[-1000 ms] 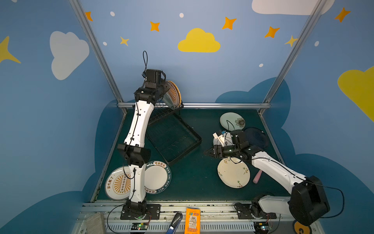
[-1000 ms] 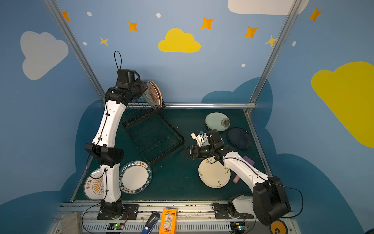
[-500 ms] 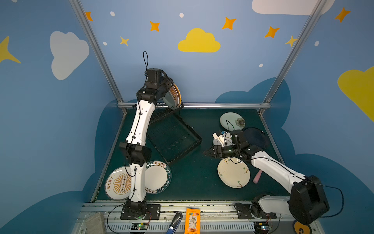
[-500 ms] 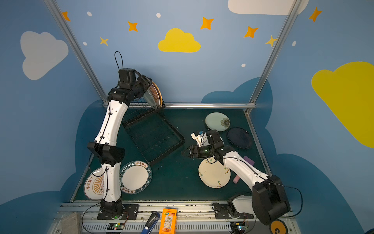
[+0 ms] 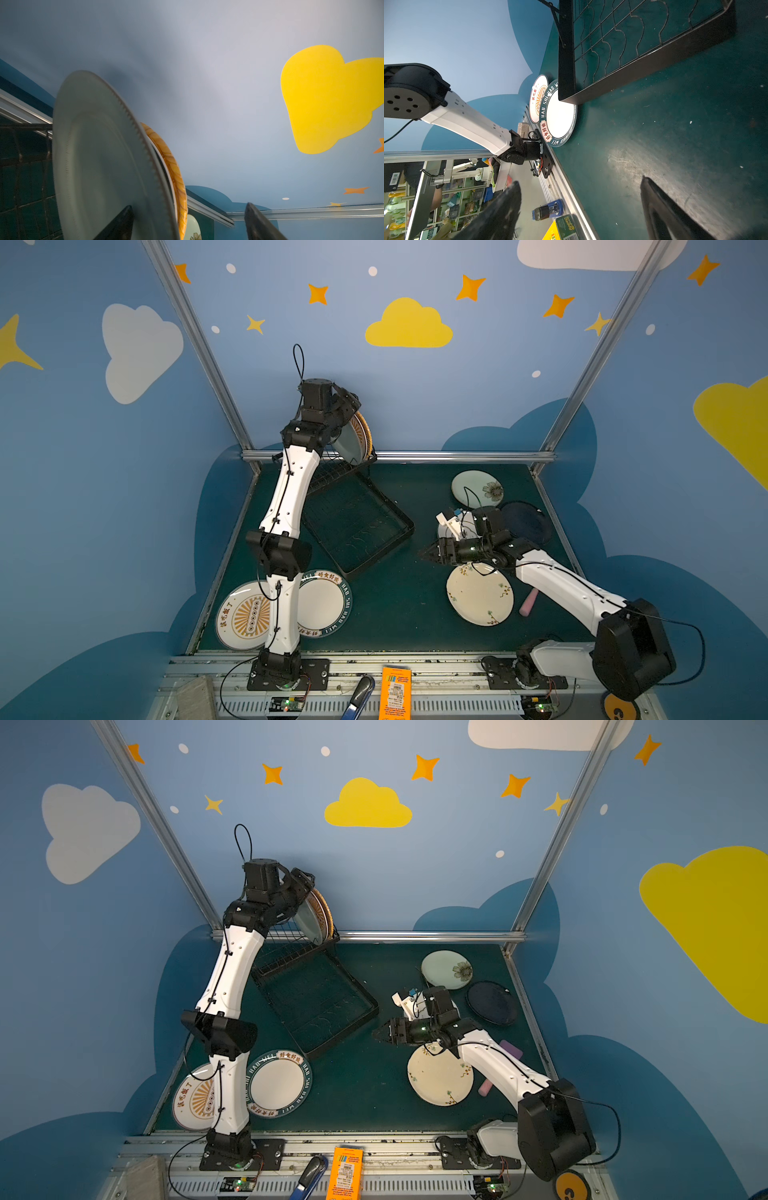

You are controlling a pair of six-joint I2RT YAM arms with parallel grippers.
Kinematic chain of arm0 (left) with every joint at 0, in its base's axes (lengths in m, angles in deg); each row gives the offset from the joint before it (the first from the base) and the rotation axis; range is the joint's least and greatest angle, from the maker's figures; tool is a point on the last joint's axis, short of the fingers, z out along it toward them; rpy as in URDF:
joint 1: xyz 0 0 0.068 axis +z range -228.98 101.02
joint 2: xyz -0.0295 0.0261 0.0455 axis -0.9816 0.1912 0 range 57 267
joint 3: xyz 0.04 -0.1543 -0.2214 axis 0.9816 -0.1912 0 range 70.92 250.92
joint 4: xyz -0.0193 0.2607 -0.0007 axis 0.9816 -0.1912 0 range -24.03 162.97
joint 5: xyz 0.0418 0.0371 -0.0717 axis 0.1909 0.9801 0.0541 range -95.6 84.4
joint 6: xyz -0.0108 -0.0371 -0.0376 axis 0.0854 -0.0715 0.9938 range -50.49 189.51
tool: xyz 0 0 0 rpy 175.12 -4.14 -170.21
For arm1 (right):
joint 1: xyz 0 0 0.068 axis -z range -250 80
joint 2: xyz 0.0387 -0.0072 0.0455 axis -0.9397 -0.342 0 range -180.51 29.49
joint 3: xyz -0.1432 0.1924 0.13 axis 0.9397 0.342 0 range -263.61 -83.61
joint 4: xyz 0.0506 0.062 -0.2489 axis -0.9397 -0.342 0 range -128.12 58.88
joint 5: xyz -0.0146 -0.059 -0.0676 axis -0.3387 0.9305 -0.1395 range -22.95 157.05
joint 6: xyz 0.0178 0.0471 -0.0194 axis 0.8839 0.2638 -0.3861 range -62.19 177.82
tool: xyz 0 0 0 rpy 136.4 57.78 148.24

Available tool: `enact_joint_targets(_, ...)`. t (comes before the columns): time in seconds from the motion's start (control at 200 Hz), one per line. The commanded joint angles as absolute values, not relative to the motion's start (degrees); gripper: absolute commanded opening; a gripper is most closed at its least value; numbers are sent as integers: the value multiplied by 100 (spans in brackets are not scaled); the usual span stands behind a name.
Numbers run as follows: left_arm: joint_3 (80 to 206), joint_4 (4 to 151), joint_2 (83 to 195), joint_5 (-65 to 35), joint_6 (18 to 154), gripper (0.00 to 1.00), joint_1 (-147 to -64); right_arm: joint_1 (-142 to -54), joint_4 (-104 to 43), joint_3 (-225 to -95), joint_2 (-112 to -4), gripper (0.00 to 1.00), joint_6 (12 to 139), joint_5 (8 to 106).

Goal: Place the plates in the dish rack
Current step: 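Push the pale green plate upright into the slot with the left gripper, then open the left gripper and withdraw it toward the plates nearest the robot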

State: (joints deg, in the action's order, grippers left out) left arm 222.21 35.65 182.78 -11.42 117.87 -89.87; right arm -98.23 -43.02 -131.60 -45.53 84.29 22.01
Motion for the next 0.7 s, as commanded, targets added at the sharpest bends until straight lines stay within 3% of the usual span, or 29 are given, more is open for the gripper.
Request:
enact_joint_targets(0.0,22315,3779,18318,-1218,11717,83,-8972,-9834,-4419,-13375,-4566,88,8317,2169)
enact_joint_targets(0.696,22258,3308,17796,-1289,11335,90,-8953,-9868,-4474,-13337,-4650,88,8312,2257)
